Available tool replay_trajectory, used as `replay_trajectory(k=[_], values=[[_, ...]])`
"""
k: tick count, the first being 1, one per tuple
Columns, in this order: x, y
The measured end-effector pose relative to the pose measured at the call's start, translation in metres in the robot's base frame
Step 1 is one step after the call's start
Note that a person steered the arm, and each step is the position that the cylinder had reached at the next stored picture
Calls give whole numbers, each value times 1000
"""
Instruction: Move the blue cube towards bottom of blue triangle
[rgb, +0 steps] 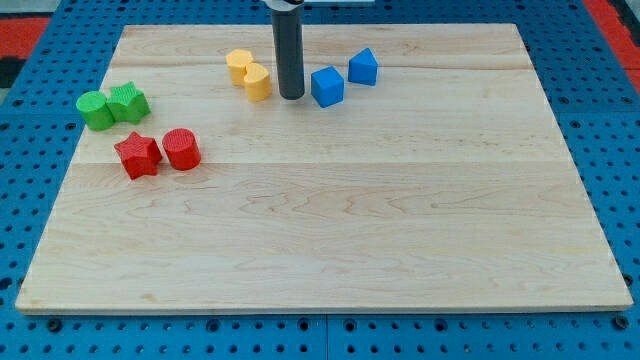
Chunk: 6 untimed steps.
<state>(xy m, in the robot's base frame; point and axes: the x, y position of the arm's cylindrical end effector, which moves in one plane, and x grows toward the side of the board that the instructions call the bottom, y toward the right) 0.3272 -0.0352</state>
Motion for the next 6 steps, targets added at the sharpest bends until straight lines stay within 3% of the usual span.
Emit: replay_trajectory(k=[6], values=[[-15,57]])
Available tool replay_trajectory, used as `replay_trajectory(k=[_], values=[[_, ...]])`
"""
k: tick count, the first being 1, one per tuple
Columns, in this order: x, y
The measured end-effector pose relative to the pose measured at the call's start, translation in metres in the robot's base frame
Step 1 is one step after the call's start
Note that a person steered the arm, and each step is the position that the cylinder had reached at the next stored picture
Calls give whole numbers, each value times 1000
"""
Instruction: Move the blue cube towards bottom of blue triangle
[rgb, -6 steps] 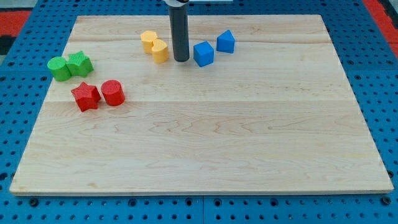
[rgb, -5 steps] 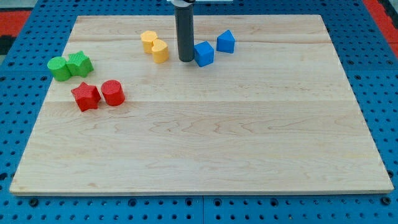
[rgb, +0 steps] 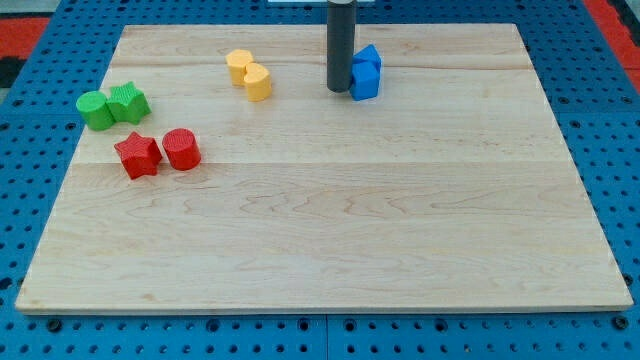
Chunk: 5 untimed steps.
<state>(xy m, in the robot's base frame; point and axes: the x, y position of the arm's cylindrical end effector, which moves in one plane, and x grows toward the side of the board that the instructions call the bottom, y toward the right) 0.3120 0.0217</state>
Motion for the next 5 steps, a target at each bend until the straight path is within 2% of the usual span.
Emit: replay_trajectory(k=[3,5], values=[[-5,0],[28,12]])
